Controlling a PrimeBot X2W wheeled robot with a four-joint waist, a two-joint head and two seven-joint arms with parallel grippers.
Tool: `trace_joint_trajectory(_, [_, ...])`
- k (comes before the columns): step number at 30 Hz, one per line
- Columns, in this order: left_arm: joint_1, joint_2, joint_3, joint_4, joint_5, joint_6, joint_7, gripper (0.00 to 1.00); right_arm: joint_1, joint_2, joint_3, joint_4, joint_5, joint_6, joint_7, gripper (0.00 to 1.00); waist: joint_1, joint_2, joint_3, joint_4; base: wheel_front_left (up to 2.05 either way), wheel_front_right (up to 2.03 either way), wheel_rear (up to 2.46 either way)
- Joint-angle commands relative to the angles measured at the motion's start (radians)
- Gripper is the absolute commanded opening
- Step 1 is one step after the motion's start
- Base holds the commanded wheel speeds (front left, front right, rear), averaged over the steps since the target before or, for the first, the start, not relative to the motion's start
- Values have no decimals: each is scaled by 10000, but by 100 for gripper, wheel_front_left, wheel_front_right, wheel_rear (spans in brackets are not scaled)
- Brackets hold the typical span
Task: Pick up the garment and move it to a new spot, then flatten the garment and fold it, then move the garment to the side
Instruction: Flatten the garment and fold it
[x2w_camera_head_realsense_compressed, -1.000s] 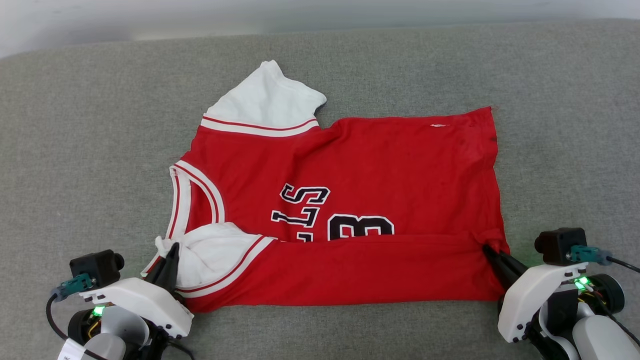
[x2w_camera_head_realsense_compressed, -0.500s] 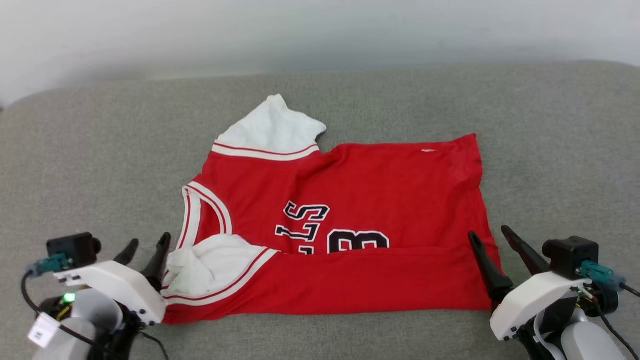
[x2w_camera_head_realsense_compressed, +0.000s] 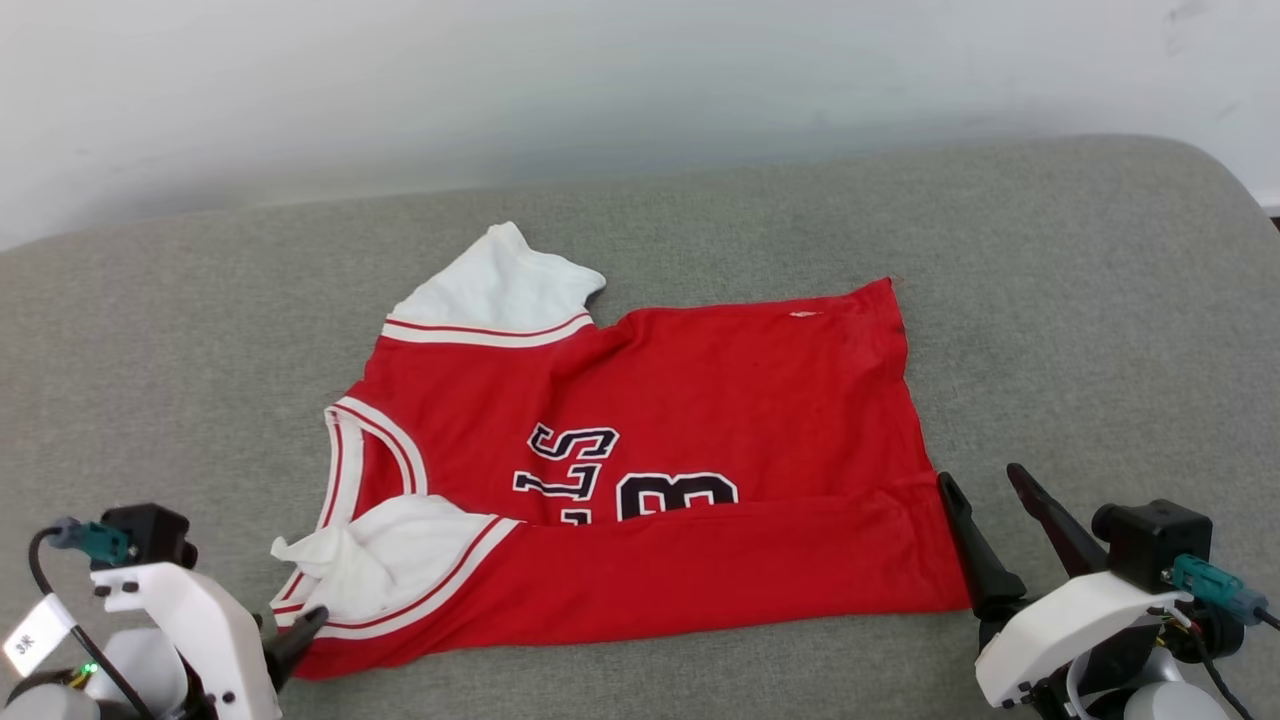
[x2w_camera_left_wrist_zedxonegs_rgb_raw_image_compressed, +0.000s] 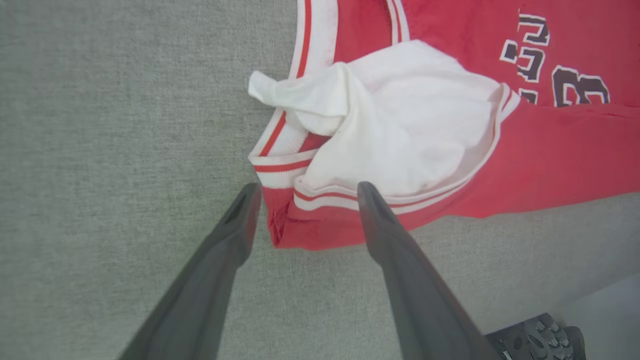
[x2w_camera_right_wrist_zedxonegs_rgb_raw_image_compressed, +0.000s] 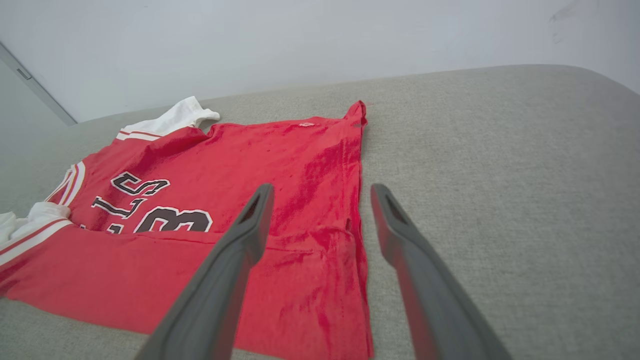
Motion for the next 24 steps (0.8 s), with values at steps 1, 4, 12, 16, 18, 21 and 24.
trace_joint_trajectory(1, [221,84,6,-214,-143,139,229,100,52,114,-73,-153,-65,-4,56,100,0,0,145,-110,0,0,0])
trace_joint_trajectory(4, [508,119,-22,-428,-334,354,568,100,42,210,-112,-320,-79,-4,92,100,0,0,403,-229,0,0,0])
trace_joint_trajectory(12, [227,-315,-58,363,-839,525,996,100,-380,238,-68,-454,111,-6,277,100,0,0,1247,-465,0,0,0])
trace_joint_trajectory(16, [125,-632,-411,682,-1068,422,1405,0,-580,118,-99,-340,221,-4,347,100,0,0,1414,-533,0,0,0])
trace_joint_trajectory(18, [80,-752,-508,676,-1012,373,1362,0,-602,81,-219,-250,293,-4,485,100,0,0,1423,-532,0,0,0])
trace_joint_trajectory(21, [105,-737,-481,599,-937,339,1239,0,-584,35,-376,-111,362,-4,733,100,0,0,1344,-516,0,0,0])
trace_joint_trajectory(24, [239,-676,-327,330,-858,431,958,0,-597,-84,-521,59,466,-4,1189,100,0,0,1184,-483,0,0,0])
